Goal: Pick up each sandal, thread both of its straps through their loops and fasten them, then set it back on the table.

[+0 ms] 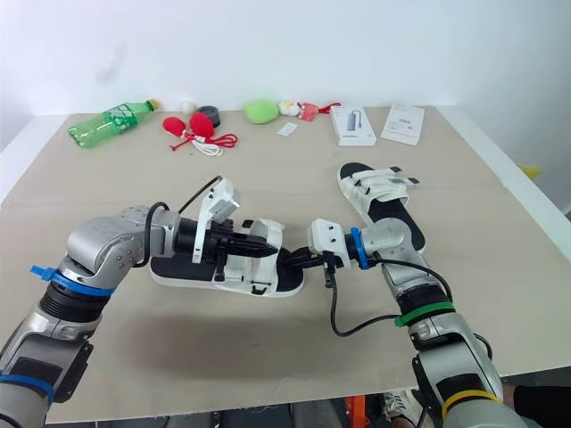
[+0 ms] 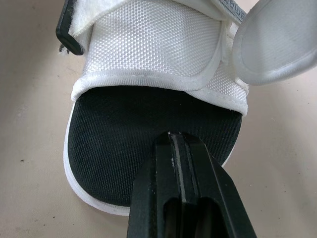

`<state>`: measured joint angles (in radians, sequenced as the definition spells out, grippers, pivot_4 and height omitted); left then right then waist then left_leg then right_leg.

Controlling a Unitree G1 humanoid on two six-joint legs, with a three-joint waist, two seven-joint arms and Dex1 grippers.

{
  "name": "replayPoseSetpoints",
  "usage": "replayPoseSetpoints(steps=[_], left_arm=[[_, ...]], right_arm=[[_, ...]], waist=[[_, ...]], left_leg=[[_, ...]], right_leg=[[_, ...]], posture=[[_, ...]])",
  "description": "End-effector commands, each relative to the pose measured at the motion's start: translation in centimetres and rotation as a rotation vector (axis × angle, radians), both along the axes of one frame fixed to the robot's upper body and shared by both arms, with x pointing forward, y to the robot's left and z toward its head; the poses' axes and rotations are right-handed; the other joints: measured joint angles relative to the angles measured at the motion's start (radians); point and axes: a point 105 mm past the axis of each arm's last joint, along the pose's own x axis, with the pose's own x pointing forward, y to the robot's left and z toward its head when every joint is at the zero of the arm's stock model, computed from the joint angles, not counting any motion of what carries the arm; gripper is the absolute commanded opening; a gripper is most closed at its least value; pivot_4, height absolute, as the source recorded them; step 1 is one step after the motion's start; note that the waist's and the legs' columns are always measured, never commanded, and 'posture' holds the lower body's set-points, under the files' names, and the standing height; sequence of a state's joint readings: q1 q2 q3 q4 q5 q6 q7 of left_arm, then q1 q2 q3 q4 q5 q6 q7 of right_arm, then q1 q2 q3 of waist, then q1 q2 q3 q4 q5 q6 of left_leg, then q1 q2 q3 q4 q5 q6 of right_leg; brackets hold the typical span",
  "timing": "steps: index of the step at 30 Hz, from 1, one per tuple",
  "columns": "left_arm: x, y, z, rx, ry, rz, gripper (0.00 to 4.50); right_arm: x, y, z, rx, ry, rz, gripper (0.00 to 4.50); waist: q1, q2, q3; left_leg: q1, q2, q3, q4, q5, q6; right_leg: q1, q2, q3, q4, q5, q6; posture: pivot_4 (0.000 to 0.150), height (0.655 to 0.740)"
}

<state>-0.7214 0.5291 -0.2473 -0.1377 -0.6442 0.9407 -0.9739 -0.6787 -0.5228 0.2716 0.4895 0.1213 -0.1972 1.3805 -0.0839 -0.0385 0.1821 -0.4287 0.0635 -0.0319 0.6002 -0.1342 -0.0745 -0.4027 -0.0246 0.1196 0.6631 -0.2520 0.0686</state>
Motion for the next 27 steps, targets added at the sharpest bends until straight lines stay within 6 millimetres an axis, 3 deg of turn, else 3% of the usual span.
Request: replayPoseSetpoints(steps=[1, 10, 15, 19, 21, 23, 26, 27], left_arm=[[-1.4, 0.1, -0.5, 0.022, -0.03, -0.06, 0.18], [-2.2, 0.9, -1.5, 0.044, -0.043, -0.073, 0.18], [-3.0, 1.6, -3.0, 0.095, -0.012, -0.076, 0.18], [-3.5, 1.6, -2.2, 0.077, 0.002, -0.091, 1.16], [-3.5, 1.6, -1.7, 0.071, -0.025, -0.1, 2.48], [-3.6, 1.7, -0.8, 0.067, -0.071, -0.112, 3.03], [-3.1, 2.4, 2.9, 0.0, -0.172, -0.094, 4.23], [-2.9, 2.7, 4.2, -0.031, -0.19, -0.08, 4.23]], right_arm=[[-0.4, -1.7, -2.7, -0.096, 0.081, -0.056, 0.0], [-0.4, -1.7, -2.8, -0.101, 0.081, -0.05, 0.0], [-0.5, -1.6, -2.9, -0.103, 0.083, -0.043, 0.0], [-0.5, -1.6, -2.9, -0.107, 0.085, -0.04, 0.0], [-0.5, -1.6, -2.9, -0.11, 0.085, -0.04, 0.0], [-0.5, -1.7, -3.0, -0.113, 0.085, -0.04, 0.0], [-0.5, -1.8, -2.9, -0.116, 0.086, -0.039, 0.0], [-0.5, -1.8, -2.9, -0.117, 0.086, -0.038, 0.0]], waist=[[0.0, 0.0, 0.0], [0.002, 0.0, 0.0], [0.002, 0.0, 0.0], [0.002, 0.0, 0.0], [0.002, 0.0, 0.0], [0.002, 0.0, 0.0], [0.003, 0.0, 0.0], [0.003, -0.001, 0.0]], left_leg=[[0.0, 0.0, 0.0, 0.0, 0.0, 0.0], [0.0, 0.0, 0.0, 0.0, 0.0, 0.0], [0.0, 0.0, 0.0, 0.0, 0.0, 0.0], [0.0, 0.0, 0.0, 0.0, 0.0, 0.0], [0.0, 0.0, 0.0, 0.0, 0.0, 0.0], [0.0, 0.0, 0.0, 0.0, 0.0, 0.0], [0.0, 0.0, 0.0, 0.0, 0.0, 0.0], [0.0, 0.0, 0.0, 0.0, 0.0, 0.0]], right_leg=[[0.0, 0.0, 0.0, 0.0, 0.0, 0.0], [0.0, 0.0, 0.0, 0.0, 0.0, 0.0], [0.0, 0.0, 0.0, 0.0, 0.0, 0.0], [-0.001, 0.0, 0.0, 0.0, 0.0, 0.0], [-0.001, 0.0, 0.0, 0.0, 0.0, 0.0], [-0.002, 0.0, 0.0, 0.0, 0.0, 0.0], [-0.002, 0.0, 0.0, 0.0, 0.0, 0.0], [-0.003, 0.0, 0.0, 0.0, 0.0, 0.0]], posture=[[0.15, 0.74], [0.15, 0.74], [0.15, 0.74], [0.15, 0.74], [0.15, 0.74], [0.15, 0.74], [0.15, 0.74], [0.15, 0.74]])
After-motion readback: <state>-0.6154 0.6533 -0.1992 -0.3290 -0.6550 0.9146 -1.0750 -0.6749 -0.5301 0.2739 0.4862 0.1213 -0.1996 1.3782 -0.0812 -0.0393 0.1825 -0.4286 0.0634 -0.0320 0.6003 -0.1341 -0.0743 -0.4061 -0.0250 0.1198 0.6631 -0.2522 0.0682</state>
